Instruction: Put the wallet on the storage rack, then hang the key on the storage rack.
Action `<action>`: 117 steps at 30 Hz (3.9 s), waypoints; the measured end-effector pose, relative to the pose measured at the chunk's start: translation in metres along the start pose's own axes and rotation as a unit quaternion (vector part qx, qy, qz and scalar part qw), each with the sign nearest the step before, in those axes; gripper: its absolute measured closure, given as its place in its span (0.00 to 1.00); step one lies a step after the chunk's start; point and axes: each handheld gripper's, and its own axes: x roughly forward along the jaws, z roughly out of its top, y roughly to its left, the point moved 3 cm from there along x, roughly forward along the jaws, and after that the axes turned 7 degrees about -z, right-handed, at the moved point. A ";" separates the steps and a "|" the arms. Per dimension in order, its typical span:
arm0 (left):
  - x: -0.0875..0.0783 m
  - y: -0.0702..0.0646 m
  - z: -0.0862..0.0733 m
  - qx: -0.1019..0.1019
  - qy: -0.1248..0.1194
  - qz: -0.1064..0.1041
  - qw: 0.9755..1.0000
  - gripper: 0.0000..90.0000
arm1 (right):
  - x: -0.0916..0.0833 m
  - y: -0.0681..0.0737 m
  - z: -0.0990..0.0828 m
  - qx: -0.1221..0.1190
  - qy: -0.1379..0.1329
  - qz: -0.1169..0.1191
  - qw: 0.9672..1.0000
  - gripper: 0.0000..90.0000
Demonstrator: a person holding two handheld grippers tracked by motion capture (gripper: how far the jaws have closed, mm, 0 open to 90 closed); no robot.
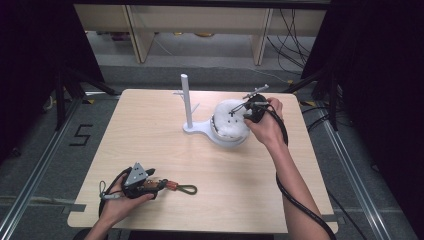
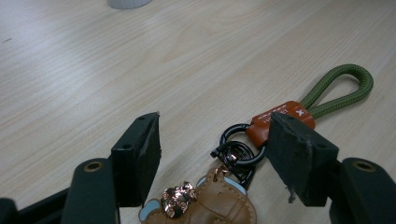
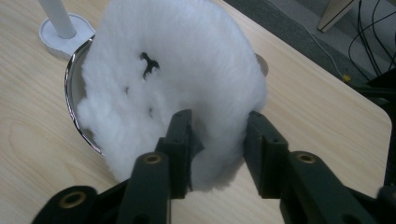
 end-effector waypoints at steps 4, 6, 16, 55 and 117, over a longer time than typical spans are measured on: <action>0.000 0.000 0.000 0.000 0.001 0.001 1.000 0.38 | -0.001 -0.001 -0.002 0.020 -0.003 -0.005 1.000 0.61; -0.001 0.001 0.000 0.001 0.000 0.001 1.000 0.38 | -0.001 -0.001 -0.002 0.026 -0.011 -0.005 1.000 0.58; -0.002 0.002 0.001 0.010 0.006 0.009 1.000 0.37 | -0.010 -0.005 -0.003 0.046 -0.021 0.004 0.999 0.53; -0.007 -0.003 0.015 0.028 0.005 -0.006 1.000 0.34 | -0.010 0.002 -0.142 0.162 -0.031 0.051 0.985 0.65; 0.045 -0.010 0.069 0.336 0.339 -0.228 0.849 0.53 | -0.011 0.029 -0.180 0.103 0.104 0.100 0.984 0.64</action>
